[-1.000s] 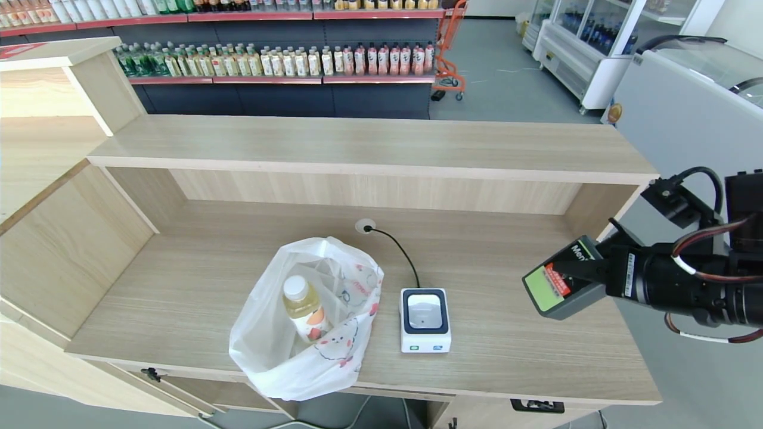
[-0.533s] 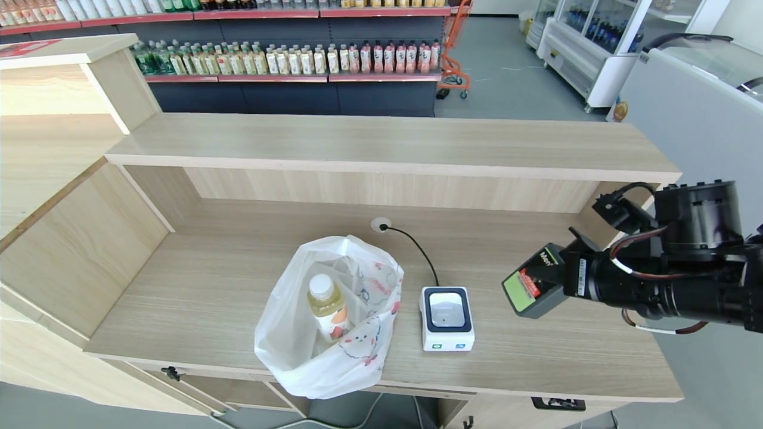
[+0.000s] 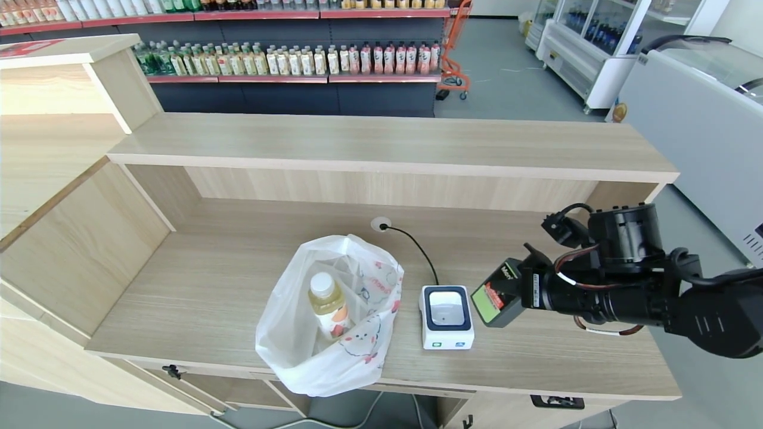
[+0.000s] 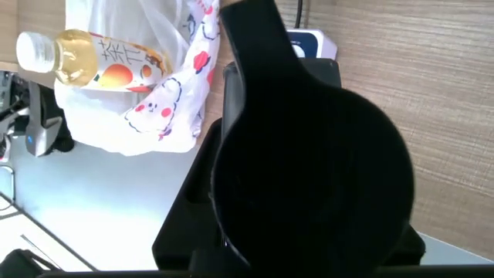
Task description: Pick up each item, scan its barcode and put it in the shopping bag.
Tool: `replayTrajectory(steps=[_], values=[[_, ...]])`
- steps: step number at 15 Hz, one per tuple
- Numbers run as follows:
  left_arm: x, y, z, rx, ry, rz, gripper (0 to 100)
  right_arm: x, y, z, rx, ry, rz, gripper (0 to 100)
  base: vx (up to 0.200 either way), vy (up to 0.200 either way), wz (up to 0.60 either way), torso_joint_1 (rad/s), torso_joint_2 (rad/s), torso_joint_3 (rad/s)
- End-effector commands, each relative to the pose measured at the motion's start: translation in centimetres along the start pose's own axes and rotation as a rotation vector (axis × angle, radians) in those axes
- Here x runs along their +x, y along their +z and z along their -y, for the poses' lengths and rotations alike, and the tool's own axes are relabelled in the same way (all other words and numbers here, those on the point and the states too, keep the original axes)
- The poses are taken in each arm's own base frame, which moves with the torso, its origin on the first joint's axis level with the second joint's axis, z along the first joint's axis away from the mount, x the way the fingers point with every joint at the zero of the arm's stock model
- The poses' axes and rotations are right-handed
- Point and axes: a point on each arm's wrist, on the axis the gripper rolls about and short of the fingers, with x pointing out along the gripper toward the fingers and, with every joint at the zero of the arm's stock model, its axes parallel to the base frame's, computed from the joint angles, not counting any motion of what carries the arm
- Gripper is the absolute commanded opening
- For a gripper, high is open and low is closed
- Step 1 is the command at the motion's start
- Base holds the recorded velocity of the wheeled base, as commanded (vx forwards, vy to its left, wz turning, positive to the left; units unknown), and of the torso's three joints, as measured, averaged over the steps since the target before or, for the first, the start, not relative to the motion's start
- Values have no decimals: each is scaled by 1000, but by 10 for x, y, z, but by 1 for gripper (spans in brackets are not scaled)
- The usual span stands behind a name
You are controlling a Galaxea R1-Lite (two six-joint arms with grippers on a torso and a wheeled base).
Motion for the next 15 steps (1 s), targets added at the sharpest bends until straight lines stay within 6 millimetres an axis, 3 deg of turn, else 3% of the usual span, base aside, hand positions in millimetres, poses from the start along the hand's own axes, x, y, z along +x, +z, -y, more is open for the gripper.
replayTrajectory(steps=[1, 10, 15], values=[[0, 0, 0, 0, 0, 0, 100, 16, -5, 0, -6, 7, -29, 0, 0, 0, 0, 0, 0, 0], [0, 0, 0, 0, 0, 0, 100, 58, -4, -10, -89, 42, -35, 0, 0, 0, 0, 0, 0, 0], [0, 0, 0, 0, 0, 0, 100, 75, -13, -6, -113, 23, -64, 0, 0, 0, 0, 0, 0, 0]])
